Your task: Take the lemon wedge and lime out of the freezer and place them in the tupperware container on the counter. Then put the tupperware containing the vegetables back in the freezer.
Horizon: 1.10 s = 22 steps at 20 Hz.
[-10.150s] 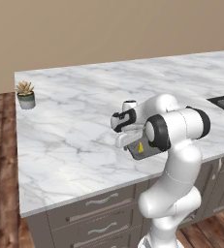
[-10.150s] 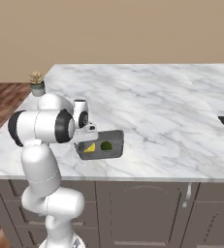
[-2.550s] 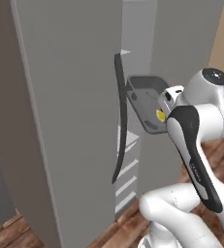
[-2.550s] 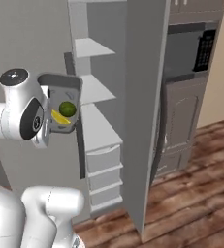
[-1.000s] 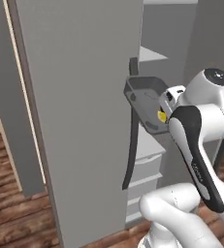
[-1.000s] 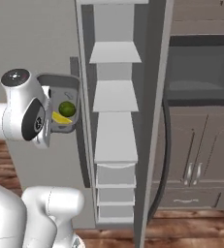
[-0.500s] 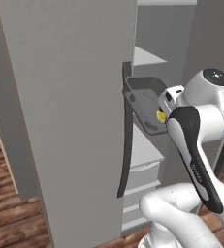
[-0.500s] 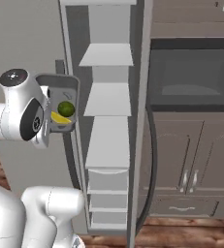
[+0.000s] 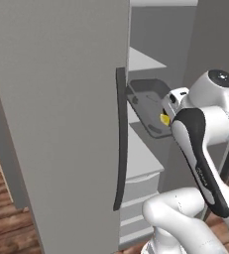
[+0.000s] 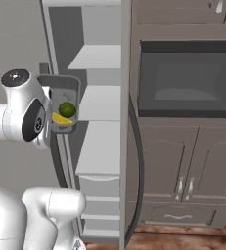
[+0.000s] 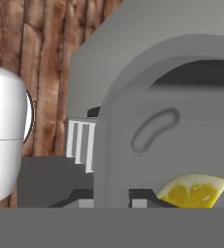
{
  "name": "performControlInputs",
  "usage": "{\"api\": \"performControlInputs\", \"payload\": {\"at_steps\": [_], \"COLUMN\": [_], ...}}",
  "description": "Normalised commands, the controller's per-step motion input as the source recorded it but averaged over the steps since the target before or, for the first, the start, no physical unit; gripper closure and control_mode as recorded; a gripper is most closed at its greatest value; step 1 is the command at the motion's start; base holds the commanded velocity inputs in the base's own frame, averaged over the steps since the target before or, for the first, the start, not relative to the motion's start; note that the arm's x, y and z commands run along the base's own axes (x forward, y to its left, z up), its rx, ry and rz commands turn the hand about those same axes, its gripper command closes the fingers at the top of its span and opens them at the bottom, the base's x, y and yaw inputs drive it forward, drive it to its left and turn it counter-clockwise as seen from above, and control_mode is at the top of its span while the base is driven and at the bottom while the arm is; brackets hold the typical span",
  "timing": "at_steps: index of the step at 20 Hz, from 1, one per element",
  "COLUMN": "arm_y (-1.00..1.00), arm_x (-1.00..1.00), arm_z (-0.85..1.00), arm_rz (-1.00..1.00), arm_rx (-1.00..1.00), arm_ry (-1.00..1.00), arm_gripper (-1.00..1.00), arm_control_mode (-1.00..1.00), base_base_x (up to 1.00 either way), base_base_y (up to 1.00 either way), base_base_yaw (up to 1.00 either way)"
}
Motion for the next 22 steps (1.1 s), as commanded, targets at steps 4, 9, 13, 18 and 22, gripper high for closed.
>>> {"api": "performControlInputs", "payload": {"at_steps": [4, 9, 13, 18, 22], "arm_y": [0.0, 0.0, 0.0, 0.0, -0.01], "arm_x": [0.0, 0.0, 0.0, 0.0, 0.27], "arm_z": [0.0, 0.0, 0.0, 0.05, 0.11], "arm_rz": [0.0, 0.0, 0.0, -0.06, -0.08], "arm_rx": [0.0, 0.0, 0.0, 0.0, 0.0], "arm_ry": [0.0, 0.0, 0.0, -0.01, -0.04], "arm_gripper": [1.0, 1.0, 1.0, 1.0, 1.0], "arm_control_mode": [1.0, 1.0, 1.0, -1.0, -1.0], "base_base_x": [0.39, 0.12, 0.01, 0.0, 0.0], "base_base_y": [-0.03, 0.0, 0.0, 0.0, 0.0], "base_base_yaw": [0.02, 0.0, 0.0, 0.0, 0.0]}}
